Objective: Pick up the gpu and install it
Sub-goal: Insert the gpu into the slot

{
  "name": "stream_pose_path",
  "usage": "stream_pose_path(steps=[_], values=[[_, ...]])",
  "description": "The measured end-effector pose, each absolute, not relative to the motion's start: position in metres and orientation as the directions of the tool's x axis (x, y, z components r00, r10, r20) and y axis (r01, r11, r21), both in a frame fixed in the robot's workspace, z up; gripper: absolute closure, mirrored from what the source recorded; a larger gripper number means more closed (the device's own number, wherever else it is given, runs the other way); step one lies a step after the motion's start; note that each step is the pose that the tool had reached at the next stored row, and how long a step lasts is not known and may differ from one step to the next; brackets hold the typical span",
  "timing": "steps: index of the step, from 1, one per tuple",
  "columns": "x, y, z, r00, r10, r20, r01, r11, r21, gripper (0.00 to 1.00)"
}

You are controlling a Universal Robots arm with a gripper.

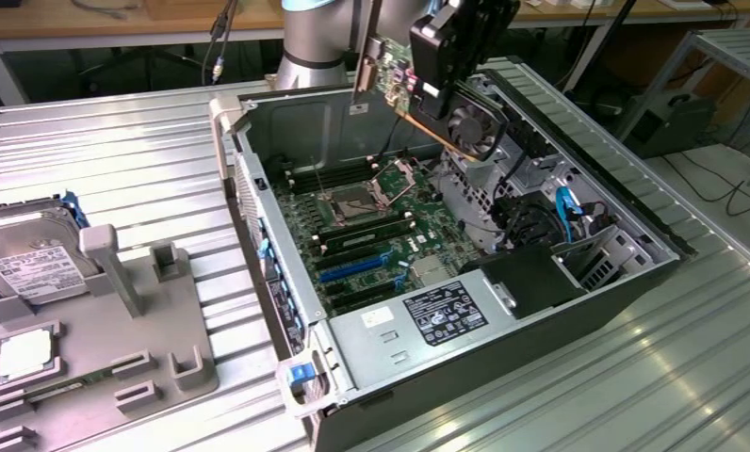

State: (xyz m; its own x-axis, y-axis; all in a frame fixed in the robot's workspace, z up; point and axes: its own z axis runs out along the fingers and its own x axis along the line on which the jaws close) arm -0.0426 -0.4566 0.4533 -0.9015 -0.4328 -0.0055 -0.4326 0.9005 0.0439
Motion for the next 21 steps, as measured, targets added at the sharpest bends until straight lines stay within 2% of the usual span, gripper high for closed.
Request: stream_pose_path(steps=[21], values=[[-0.0426,-0.4566,0.4534,-0.873,-0.488,-0.007,-0.488,0.872,0.046,0.72]])
